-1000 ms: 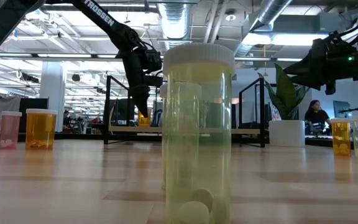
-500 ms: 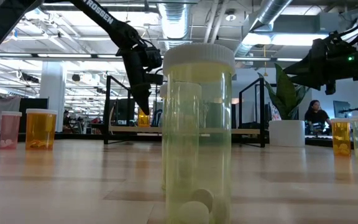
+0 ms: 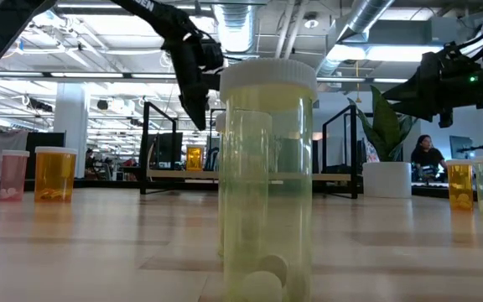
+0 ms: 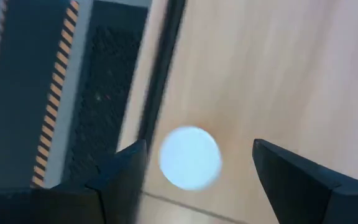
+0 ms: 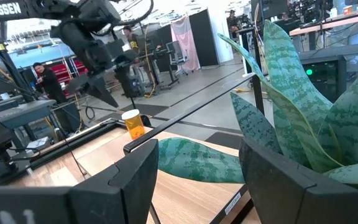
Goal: Pick and place medicine bottles onto shelf by color
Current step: Put the top big orange pill bottle on the shelf aligned with the other big orange pill bottle
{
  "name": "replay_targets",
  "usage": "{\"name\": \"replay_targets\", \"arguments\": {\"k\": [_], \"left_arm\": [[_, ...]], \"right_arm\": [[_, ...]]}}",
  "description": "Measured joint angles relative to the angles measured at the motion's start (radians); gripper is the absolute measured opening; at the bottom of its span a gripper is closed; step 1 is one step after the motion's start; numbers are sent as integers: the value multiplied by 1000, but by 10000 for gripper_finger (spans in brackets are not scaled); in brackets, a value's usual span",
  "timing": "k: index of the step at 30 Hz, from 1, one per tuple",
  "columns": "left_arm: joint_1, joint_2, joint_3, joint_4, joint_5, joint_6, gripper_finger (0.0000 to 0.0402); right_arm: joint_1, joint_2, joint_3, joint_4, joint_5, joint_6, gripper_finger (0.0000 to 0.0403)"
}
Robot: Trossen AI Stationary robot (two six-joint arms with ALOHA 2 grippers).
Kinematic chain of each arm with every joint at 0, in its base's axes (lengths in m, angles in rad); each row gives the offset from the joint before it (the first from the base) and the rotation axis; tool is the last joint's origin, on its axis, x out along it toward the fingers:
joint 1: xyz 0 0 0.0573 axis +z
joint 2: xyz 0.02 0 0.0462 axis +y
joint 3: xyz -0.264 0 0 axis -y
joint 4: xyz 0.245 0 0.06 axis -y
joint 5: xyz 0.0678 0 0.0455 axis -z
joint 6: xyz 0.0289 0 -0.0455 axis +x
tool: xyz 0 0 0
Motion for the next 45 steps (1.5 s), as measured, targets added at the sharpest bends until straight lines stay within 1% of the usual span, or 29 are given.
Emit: {"name": "replay_targets", "arguments": {"k": [3,7,9,12,15,17,19,21,26,30,32,35,39,41,45], "left_arm": [[-24,0,78,-110,13,-33,282],[-61,-17,196,-274,116,-97,281],[-89,-55,226,-305,115,-137,281],[-146,-114,231,-326,8,-241,281],[-220,-156,226,-415,-133,-409,280],[-276,-193,201,-476,-226,-532,280],[-327,-230,150,-501,-282,-651,280],[-369,-281,63,-492,-294,-754,280],[-463,-445,-209,-473,-228,-1063,281],[-560,-561,-440,-353,-164,-1291,281],[-605,-598,-537,-282,-136,-1376,282],[-671,-622,-651,-198,-106,-1444,286],[-745,-627,-735,-144,-78,-1480,296],[-779,-627,-765,-145,-85,-1487,300],[-833,-627,-827,-125,-130,-1485,300]], "right_arm": [[0,0,0,0,0,0,249],[0,0,0,0,0,0,249],[0,0,0,0,0,0,249],[0,0,0,0,0,0,249],[0,0,0,0,0,0,249],[0,0,0,0,0,0,249],[0,0,0,0,0,0,249],[0,0,0,0,0,0,249],[0,0,0,0,0,0,249],[0,0,0,0,0,0,249],[0,0,0,0,0,0,249],[0,0,0,0,0,0,249],[0,0,0,0,0,0,249],[0,0,0,0,0,0,249],[0,0,0,0,0,0,249]]}}
